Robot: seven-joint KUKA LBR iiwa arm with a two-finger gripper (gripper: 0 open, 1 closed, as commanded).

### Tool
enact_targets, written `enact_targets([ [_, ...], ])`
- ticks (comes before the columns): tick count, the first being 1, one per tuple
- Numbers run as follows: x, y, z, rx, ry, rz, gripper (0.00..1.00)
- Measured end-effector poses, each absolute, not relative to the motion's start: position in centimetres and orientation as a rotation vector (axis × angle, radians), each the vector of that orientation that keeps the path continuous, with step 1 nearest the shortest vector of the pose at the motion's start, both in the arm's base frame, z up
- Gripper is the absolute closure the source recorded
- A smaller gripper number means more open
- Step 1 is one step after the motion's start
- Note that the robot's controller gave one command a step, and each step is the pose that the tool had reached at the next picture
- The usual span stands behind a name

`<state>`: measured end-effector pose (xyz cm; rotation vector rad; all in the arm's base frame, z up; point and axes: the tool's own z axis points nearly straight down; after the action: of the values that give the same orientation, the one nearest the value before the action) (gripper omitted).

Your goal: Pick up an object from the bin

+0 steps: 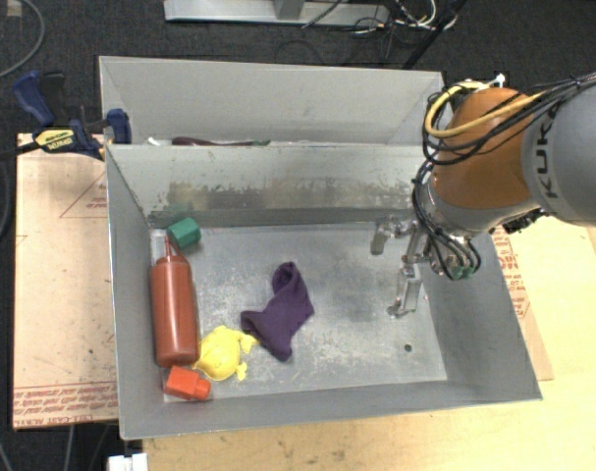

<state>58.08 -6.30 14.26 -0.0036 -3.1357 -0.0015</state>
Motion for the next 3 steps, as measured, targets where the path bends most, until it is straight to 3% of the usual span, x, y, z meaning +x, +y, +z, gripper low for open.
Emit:
enact_targets([
  [1,58.2,-6.3,14.7,-0.002,-3.143,-0.001,0.00],
  [2,59.6,-1.9,12.2,0.051,-3.144,0.002,0.00],
  [3,59.2,1.1,9.4,0.150,-3.140,-0.009,0.00],
])
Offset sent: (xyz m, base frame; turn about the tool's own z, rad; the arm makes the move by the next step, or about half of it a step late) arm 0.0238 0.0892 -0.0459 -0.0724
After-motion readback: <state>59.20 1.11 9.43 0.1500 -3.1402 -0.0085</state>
